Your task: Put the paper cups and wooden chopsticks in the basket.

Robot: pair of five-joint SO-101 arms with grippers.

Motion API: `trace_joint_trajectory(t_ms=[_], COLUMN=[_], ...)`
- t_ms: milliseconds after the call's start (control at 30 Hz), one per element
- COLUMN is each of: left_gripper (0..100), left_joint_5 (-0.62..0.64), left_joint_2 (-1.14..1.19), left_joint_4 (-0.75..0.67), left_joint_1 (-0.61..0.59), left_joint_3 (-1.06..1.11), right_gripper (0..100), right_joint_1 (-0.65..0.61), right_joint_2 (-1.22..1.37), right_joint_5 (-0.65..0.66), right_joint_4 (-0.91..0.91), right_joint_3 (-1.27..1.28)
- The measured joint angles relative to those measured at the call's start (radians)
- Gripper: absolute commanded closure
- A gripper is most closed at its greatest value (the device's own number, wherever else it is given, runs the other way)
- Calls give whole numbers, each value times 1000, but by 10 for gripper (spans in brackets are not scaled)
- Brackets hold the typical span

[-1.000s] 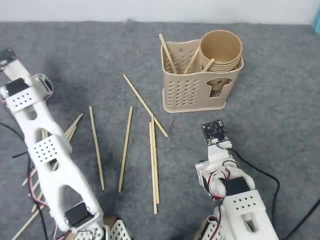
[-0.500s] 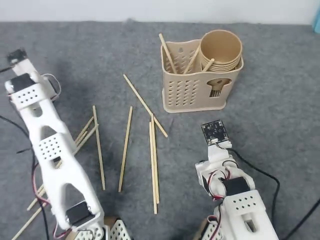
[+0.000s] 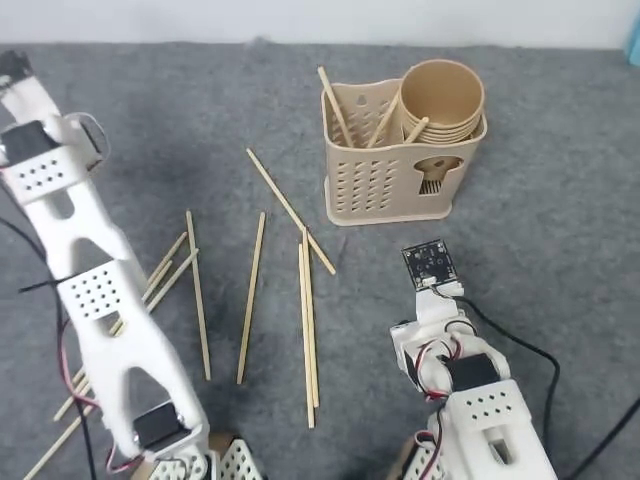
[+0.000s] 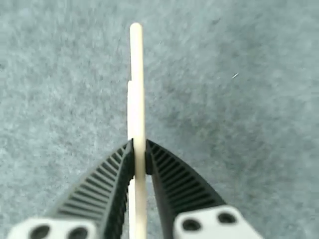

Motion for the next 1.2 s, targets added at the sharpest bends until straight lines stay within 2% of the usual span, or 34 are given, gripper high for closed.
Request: trace_joint_trajectory(t_ms=[267, 600, 733, 900, 1033, 1200], left_gripper=[988, 988, 988, 988, 988, 988], left_joint_5=[106, 135, 135, 137, 130, 130], left_joint_2=[-192, -413, -523, -773, -1019, -1258], left_joint_4=[0, 0, 0, 2, 0, -172], left_joint_1=[75, 112, 112, 127, 207, 327], left_joint_3=[0, 0, 68, 374, 704, 1016], right_gripper=[926, 926, 926, 926, 926, 926], right_joint_1=[0, 0, 0, 0, 0, 0], right_joint_2=[0, 0, 0, 0, 0, 0], right_joint_5=[0, 0, 0, 0, 0, 0], right_joint_4=[0, 0, 0, 0, 0, 0], right_joint_3=[0, 0, 0, 0, 0, 0])
